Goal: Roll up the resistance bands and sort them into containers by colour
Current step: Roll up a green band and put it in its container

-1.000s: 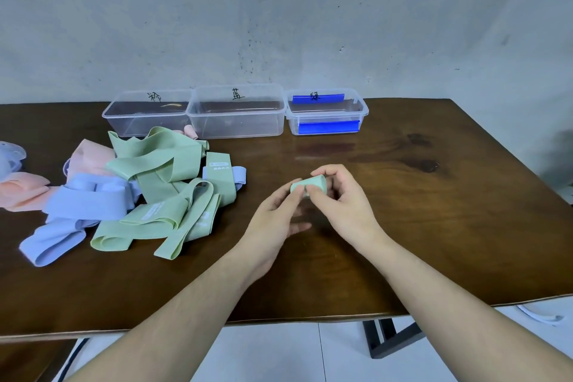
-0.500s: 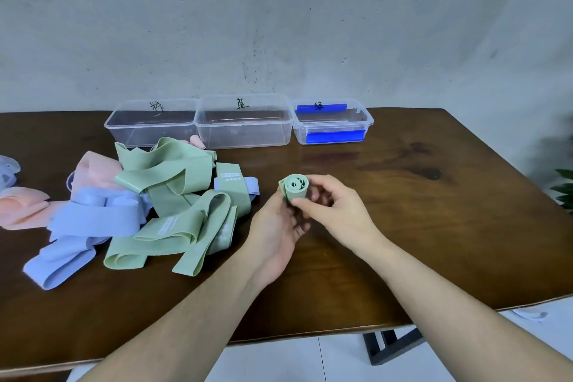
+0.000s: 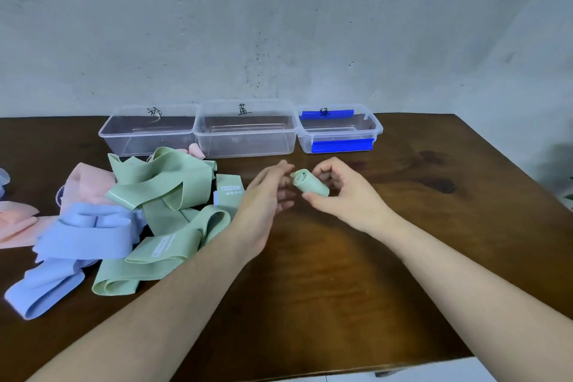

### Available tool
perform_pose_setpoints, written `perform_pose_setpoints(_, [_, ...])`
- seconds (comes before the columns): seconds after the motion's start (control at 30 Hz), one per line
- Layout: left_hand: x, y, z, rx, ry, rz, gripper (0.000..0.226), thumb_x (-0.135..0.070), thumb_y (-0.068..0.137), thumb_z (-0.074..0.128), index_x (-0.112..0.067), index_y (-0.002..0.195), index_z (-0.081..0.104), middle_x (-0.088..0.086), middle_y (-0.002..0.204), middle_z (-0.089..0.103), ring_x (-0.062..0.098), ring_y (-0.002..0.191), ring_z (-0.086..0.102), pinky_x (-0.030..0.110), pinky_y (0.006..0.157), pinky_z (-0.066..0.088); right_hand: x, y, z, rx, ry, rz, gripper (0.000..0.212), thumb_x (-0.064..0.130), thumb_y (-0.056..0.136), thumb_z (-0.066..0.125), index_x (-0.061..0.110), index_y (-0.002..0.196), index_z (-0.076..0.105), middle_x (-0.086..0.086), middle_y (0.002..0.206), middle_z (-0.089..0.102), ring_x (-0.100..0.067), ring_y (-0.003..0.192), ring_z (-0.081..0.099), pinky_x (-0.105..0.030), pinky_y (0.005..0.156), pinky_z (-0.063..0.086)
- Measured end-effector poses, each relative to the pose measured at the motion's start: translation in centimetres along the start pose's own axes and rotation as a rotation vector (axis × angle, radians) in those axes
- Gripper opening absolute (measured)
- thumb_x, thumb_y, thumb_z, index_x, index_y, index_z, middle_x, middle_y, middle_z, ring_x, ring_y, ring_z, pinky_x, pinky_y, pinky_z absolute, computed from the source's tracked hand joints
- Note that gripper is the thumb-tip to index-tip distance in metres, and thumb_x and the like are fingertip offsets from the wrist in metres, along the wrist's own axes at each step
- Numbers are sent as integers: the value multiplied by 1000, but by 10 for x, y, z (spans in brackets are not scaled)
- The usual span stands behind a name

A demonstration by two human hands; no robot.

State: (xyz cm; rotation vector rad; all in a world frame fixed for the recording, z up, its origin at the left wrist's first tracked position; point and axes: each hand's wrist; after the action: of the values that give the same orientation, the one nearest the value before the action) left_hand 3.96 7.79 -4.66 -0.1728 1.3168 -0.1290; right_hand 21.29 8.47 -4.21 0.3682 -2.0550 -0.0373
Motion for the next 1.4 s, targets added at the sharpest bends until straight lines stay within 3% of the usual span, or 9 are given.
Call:
perform_pose_setpoints(0.13, [-12, 16, 16, 61, 291, 207, 24, -29, 81, 80, -28, 104, 71, -2, 101, 73, 18, 101, 67, 32, 94, 53, -10, 26, -26, 73, 3, -25, 32, 20, 78, 82, 30, 98, 60, 13, 94, 65, -4, 84, 59, -18, 76, 49])
perform_pose_setpoints(0.33, [-25, 46, 48, 97, 427, 156, 25, -29, 80, 82, -25, 104, 74, -2, 103, 75, 18, 105, 68, 44, 103, 49, -30, 63, -74, 157, -25, -40, 30, 17, 78, 79, 33, 99, 63, 11, 99, 69, -9, 90, 62, -25, 79, 51])
perform_pose_setpoints(0.5, [-31, 70, 79, 15, 489, 168, 25, -21, 79, 83, -20, 102, 73, 0, 98, 75, 12, 92, 70, 30, 93, 54, -47, 91, -105, 227, -26, -34, 31, 24, 79, 84, 37, 100, 64, 14, 98, 67, -3, 88, 62, -13, 75, 48])
perform_pose_setpoints(0.7, [-39, 96, 94, -109, 292, 102, 29, -5, 79, 81, -10, 105, 70, 13, 106, 74, 29, 102, 70, 36, 99, 52, -57, 127, -129, 274, -6, -54, 29, 19, 84, 80, 30, 109, 69, 17, 99, 71, 8, 83, 63, -8, 74, 46])
perform_pose_setpoints(0.87, [-43, 119, 89, -91, 192, 76, 35, -3, 80, 79, -3, 113, 67, 16, 111, 72, 23, 99, 71, 30, 89, 57, -56, 154, -130, 282, 79, 2, 32, 12, 84, 80, 23, 113, 72, 14, 101, 72, 11, 82, 65, -6, 76, 45])
perform_pose_setpoints(1.0, [-54, 144, 79, -39, 360, 117, 28, -16, 81, 80, -14, 107, 70, 8, 105, 74, 20, 95, 70, 35, 93, 56, -48, 175, -130, 275, 114, 57, 28, 8, 82, 81, 25, 102, 72, 10, 97, 74, 7, 83, 67, -8, 76, 49])
perform_pose_setpoints(1.17, [-73, 176, 72, -35, 769, 189, 24, -43, 92, 64, -30, 113, 64, -12, 101, 67, 3, 86, 61, 21, 70, 44, -47, 203, -127, 243, 99, 218, 27, 7, 82, 79, 19, 104, 69, -12, 105, 74, -18, 79, 65, -30, 75, 55])
perform_pose_setpoints(1.27, [-73, 199, 62, -69, 877, 281, 21, -37, 93, 61, -28, 112, 65, -17, 92, 64, -1, 69, 59, 15, 60, 44, -55, 217, -119, 233, 72, 345, 37, 7, 81, 81, 14, 108, 58, -18, 100, 73, -22, 76, 66, -34, 72, 55])
perform_pose_setpoints(1.4, [-71, 228, 49, -62, 1176, 382, 19, -30, 93, 55, -30, 107, 69, -14, 99, 65, 12, 97, 59, 31, 82, 51, -71, 235, -107, 200, 79, 508, 37, 3, 82, 80, 14, 98, 48, -8, 72, 73, -17, 68, 71, -28, 67, 60])
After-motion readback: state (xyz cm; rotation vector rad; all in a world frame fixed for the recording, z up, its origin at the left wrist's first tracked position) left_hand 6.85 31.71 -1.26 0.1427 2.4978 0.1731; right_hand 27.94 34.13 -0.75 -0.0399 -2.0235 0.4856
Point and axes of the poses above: each hand's wrist, its own y-axis towards the middle knuckle, its own z-axis out of the palm, x = y × z
